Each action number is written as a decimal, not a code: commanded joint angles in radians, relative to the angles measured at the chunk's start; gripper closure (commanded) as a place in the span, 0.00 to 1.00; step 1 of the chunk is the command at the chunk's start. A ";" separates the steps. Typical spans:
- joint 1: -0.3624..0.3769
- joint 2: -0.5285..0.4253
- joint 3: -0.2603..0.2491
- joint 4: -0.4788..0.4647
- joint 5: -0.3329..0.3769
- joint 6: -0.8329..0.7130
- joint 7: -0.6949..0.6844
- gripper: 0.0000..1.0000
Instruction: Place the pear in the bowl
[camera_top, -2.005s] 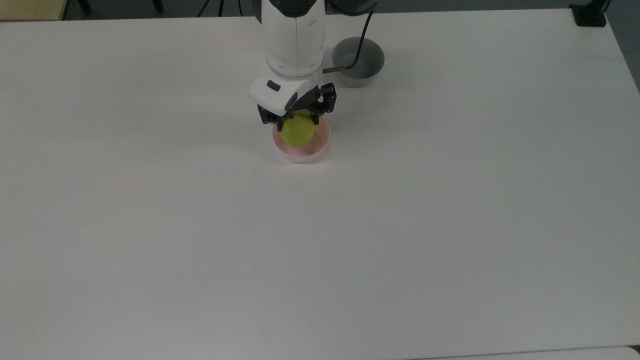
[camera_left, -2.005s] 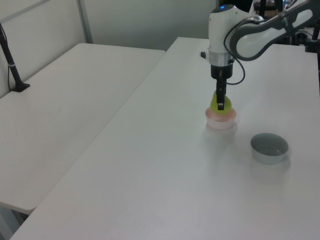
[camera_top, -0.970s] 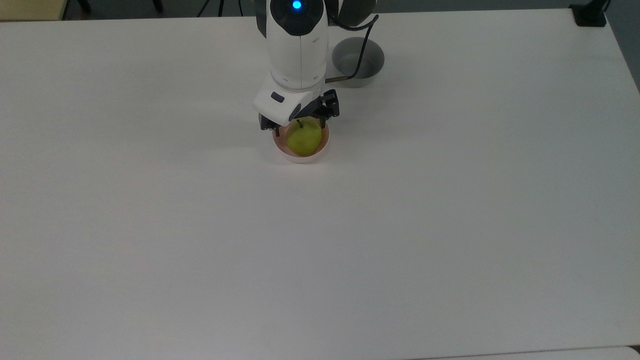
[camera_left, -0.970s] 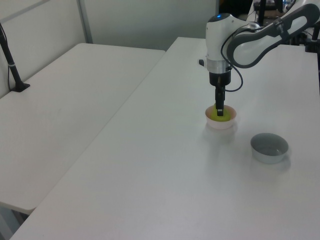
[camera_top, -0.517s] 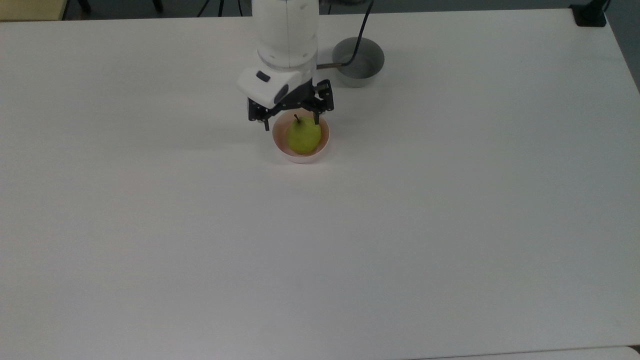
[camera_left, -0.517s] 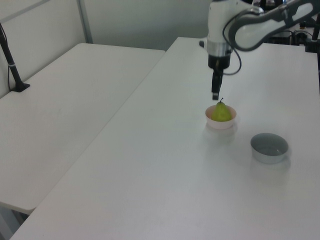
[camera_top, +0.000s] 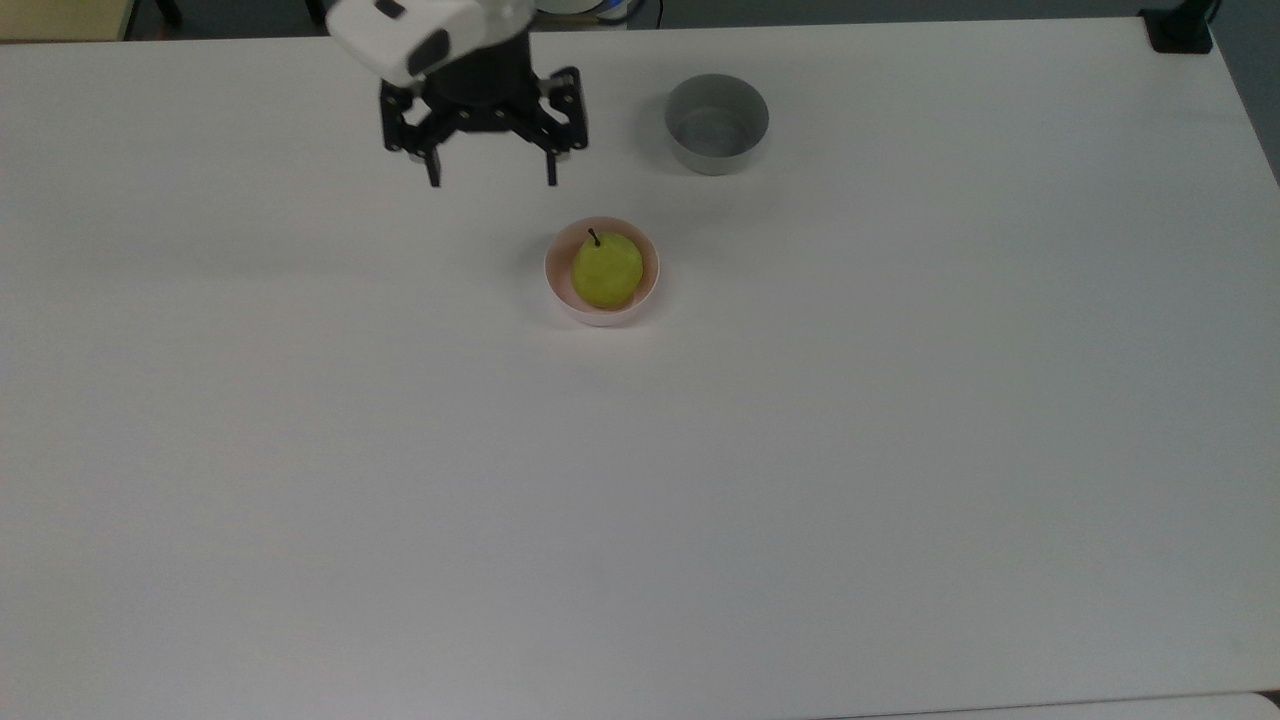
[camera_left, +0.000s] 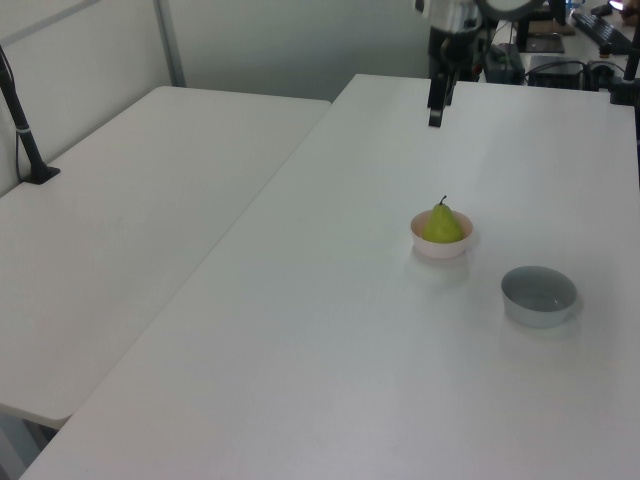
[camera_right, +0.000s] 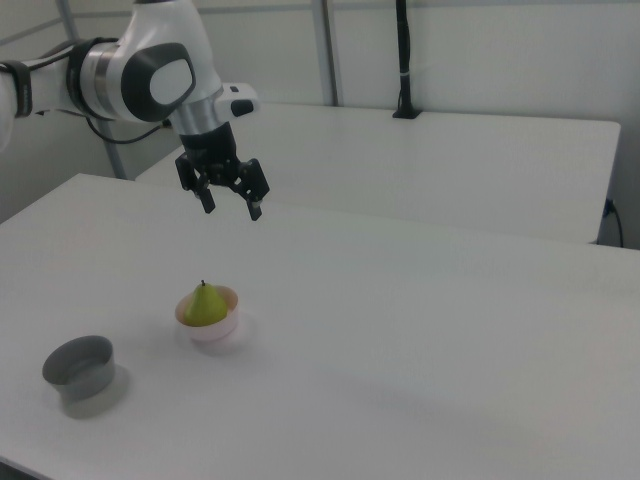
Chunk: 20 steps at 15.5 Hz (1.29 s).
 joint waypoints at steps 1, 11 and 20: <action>-0.047 -0.043 -0.009 0.046 0.009 -0.118 0.015 0.00; -0.145 -0.059 -0.001 0.154 0.008 -0.241 0.029 0.00; 0.034 -0.083 -0.144 0.138 0.058 -0.225 0.014 0.00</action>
